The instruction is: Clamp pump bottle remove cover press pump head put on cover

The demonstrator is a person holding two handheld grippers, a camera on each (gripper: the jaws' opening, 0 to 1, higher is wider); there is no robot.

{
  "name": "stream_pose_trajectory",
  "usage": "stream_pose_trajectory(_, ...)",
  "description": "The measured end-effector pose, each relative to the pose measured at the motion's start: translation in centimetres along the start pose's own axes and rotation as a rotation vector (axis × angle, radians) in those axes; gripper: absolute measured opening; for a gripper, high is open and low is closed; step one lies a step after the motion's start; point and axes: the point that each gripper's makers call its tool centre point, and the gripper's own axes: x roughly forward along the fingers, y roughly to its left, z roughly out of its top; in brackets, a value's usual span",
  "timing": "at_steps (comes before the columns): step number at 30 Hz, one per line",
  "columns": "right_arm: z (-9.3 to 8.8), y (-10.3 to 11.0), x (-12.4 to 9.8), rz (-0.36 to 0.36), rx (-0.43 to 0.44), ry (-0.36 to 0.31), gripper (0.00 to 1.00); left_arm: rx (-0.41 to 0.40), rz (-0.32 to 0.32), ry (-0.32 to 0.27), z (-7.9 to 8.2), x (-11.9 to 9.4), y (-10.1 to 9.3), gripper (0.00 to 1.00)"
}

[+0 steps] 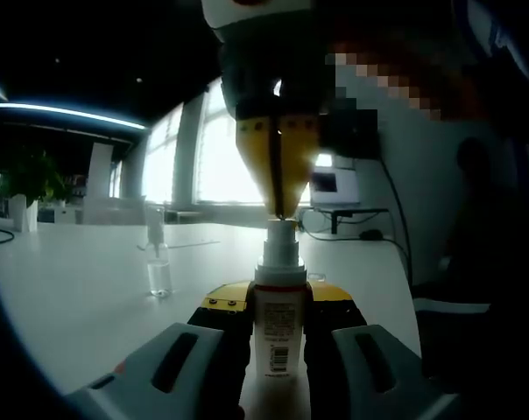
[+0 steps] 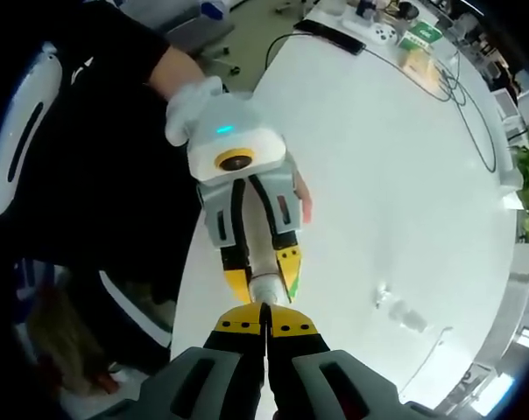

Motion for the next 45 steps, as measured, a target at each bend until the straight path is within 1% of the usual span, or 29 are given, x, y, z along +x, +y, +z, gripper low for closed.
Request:
stream_pose_trajectory(32,-0.06,-0.01,-0.02,0.001,-0.012,0.004,0.0,0.001,0.001,0.0,0.01,0.01,0.01,0.13)
stream_pose_trajectory(45,-0.08,-0.01,0.23,0.008,0.009,0.004,0.0,0.003,0.002,0.001,-0.03,-0.02,0.04,0.13)
